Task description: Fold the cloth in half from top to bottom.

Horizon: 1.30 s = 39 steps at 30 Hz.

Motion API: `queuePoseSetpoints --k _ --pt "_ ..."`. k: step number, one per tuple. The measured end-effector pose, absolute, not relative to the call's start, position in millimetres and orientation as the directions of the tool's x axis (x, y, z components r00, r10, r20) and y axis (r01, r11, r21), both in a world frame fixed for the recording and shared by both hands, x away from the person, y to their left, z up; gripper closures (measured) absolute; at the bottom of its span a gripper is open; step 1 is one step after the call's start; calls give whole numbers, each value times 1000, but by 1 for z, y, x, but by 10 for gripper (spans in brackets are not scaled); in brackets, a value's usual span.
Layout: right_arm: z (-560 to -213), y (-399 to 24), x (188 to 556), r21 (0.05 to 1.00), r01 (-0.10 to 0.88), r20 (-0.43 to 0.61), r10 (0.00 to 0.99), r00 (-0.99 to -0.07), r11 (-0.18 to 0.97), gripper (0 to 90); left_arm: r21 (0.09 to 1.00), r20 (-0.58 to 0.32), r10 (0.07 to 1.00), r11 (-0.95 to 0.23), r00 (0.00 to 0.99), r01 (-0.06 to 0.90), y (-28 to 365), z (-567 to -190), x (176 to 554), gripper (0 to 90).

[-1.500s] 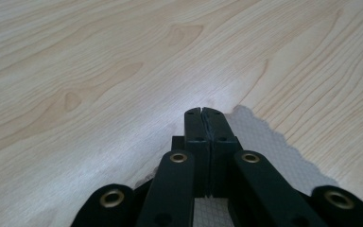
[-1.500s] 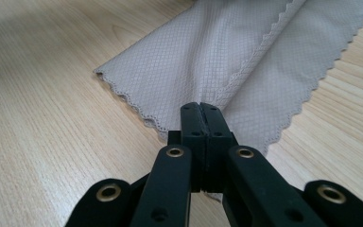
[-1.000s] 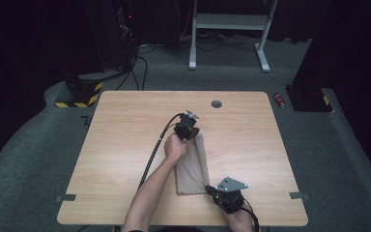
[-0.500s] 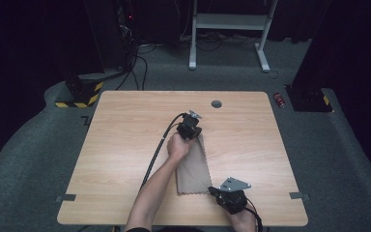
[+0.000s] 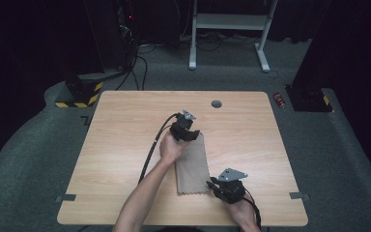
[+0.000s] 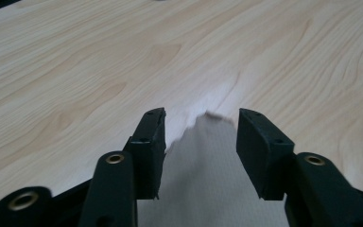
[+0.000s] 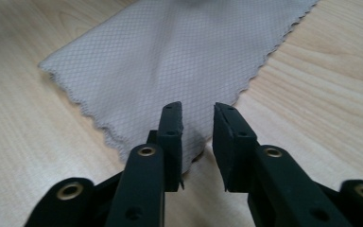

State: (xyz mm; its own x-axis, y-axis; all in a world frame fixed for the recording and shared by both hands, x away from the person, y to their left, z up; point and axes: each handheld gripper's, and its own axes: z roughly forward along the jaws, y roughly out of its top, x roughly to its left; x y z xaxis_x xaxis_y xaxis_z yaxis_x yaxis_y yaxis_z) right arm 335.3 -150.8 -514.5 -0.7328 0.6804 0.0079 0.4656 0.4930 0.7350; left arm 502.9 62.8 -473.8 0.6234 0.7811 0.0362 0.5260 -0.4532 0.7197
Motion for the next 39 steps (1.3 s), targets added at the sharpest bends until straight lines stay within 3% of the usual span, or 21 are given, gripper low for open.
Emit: queuePoseSetpoints --k 14,20,23,29,34,39 --pt "-519 -139 360 714 474 1 677 -736 515 678 702 0 798 -429 603 568 110 -502 441 491" --pt "-519 -141 361 715 471 2 673 -740 516 675 665 84 788 -500 609 555 114 -511 435 492" --pt "-519 -141 361 716 469 2 671 -742 517 672 672 77 798 -484 597 560 117 -511 432 492" --pt "-519 -142 361 715 470 4 669 -743 517 669 724 -57 791 -387 609 571 119 -505 420 456" --pt "-520 -142 361 716 468 4 667 -745 518 669 676 23 772 -479 635 559 110 -512 411 433" --pt "-520 -143 361 716 467 5 666 -746 518 664 689 19 794 -451 608 567 118 -513 404 431"
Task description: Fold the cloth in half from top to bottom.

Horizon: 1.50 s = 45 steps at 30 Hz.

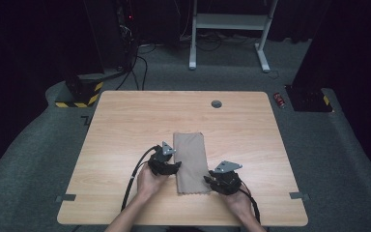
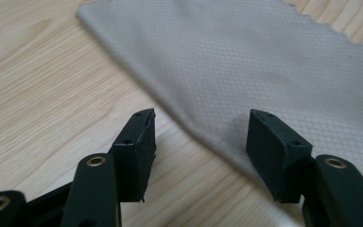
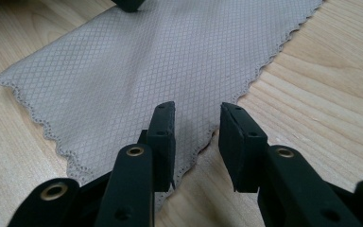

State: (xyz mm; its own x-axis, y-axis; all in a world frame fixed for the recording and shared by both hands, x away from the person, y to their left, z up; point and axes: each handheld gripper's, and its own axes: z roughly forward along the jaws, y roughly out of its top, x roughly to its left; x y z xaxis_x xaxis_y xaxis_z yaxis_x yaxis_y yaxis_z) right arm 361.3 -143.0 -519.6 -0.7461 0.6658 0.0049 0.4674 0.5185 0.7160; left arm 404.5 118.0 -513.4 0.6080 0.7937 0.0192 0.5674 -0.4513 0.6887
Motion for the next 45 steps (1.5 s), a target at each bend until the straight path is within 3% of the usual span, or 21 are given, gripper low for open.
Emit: queuePoseSetpoints --k 4,8,21,35,37,40,45 --pt "-519 -143 362 715 466 4 664 -748 521 662 717 -51 779 -407 625 566 118 -509 392 417" --pt "-519 -143 361 715 467 3 665 -747 521 662 689 9 768 -469 640 553 111 -514 383 411" --pt "-517 -150 359 718 473 12 671 -742 511 638 711 -38 769 -428 638 558 119 -513 354 397" --pt "-519 -155 349 714 473 3 673 -739 517 654 689 1 746 -483 665 541 116 -516 333 410" --pt "-519 -153 346 708 464 -12 666 -746 532 680 689 -1 734 -492 679 532 118 -516 332 453" --pt "-518 -151 342 707 448 -20 649 -760 547 739 687 -3 714 -507 700 520 115 -514 329 588" --pt "-519 -151 341 710 456 5 644 -765 537 806 684 -23 705 -506 709 526 114 -513 328 683"
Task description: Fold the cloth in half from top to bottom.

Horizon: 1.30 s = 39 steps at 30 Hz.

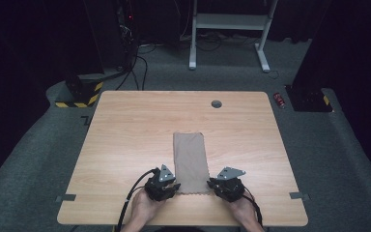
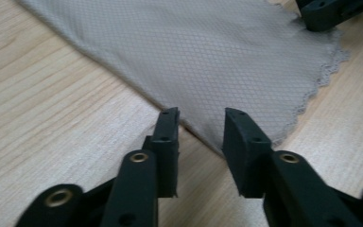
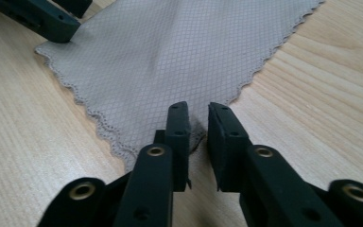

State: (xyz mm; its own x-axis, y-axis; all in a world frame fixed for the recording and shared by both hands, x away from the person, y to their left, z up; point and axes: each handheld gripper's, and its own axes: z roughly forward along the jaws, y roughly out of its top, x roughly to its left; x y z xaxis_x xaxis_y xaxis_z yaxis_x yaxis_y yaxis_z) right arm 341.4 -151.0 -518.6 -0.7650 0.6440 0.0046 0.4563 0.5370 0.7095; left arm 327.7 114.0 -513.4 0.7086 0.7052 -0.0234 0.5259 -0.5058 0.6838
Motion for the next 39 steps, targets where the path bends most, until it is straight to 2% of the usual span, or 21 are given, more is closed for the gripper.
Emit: queuePoseSetpoints --k 4,9,20,24,26,27,31,35,39 --pt "-518 -149 340 706 457 6 641 -768 541 849 686 -40 692 -505 721 524 113 -514 326 789" --pt "-518 -147 339 705 459 21 631 -775 540 883 686 -81 683 -490 726 538 116 -514 327 880" --pt "-519 -134 333 705 442 29 600 -799 555 888 673 -60 683 -511 728 535 128 -512 321 898" --pt "-519 -132 332 705 440 39 589 -807 556 876 673 -80 689 -495 720 549 133 -513 319 897" --pt "-519 -132 333 709 439 37 593 -805 551 815 678 -85 697 -483 712 554 133 -513 321 845" --pt "-519 -133 334 714 438 33 598 -801 546 793 683 -104 702 -465 705 563 133 -513 323 752" --pt "-518 -140 344 733 475 72 640 -765 486 746 711 -129 722 -411 680 571 133 -513 332 630" --pt "-517 -143 356 724 511 73 685 -725 464 688 720 -138 748 -374 649 585 133 -513 349 540" --pt "-518 -143 368 717 517 56 701 -711 468 674 729 -129 781 -343 611 592 137 -510 367 511"
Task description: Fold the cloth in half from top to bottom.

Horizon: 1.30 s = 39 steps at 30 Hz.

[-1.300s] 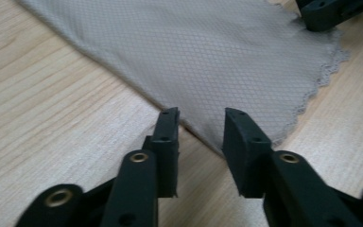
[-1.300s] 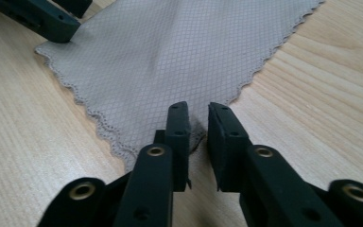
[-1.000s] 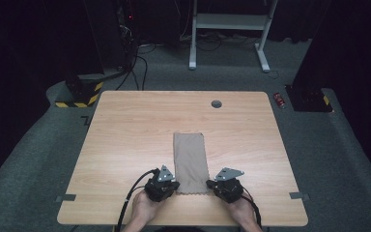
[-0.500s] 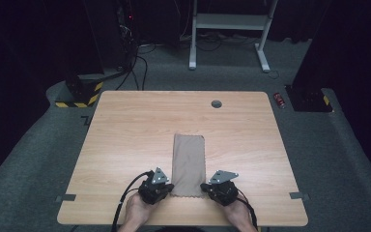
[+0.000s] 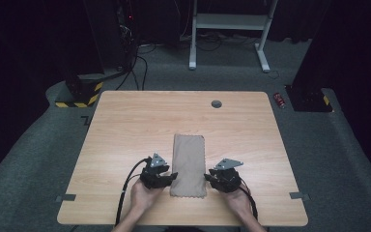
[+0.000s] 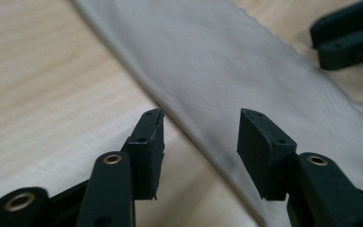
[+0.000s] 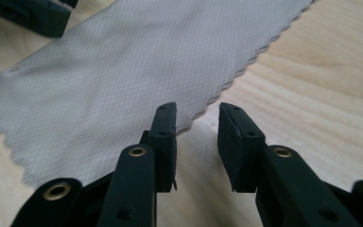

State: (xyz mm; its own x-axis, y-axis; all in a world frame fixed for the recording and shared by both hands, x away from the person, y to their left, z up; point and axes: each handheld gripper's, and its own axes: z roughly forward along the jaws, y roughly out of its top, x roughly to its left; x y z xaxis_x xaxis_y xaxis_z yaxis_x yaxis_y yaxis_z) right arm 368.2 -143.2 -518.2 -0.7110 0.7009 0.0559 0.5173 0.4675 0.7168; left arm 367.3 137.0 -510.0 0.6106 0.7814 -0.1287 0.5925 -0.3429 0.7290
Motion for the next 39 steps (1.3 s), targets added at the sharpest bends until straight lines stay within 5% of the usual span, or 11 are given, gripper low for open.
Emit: queuePoseSetpoints --k 14,39 --pt "-519 -139 394 716 557 86 739 -668 421 572 733 -111 847 -284 520 618 136 -515 419 479" --pt "-499 -121 437 728 573 116 755 -645 377 695 707 -144 872 -241 469 665 136 -501 475 433"
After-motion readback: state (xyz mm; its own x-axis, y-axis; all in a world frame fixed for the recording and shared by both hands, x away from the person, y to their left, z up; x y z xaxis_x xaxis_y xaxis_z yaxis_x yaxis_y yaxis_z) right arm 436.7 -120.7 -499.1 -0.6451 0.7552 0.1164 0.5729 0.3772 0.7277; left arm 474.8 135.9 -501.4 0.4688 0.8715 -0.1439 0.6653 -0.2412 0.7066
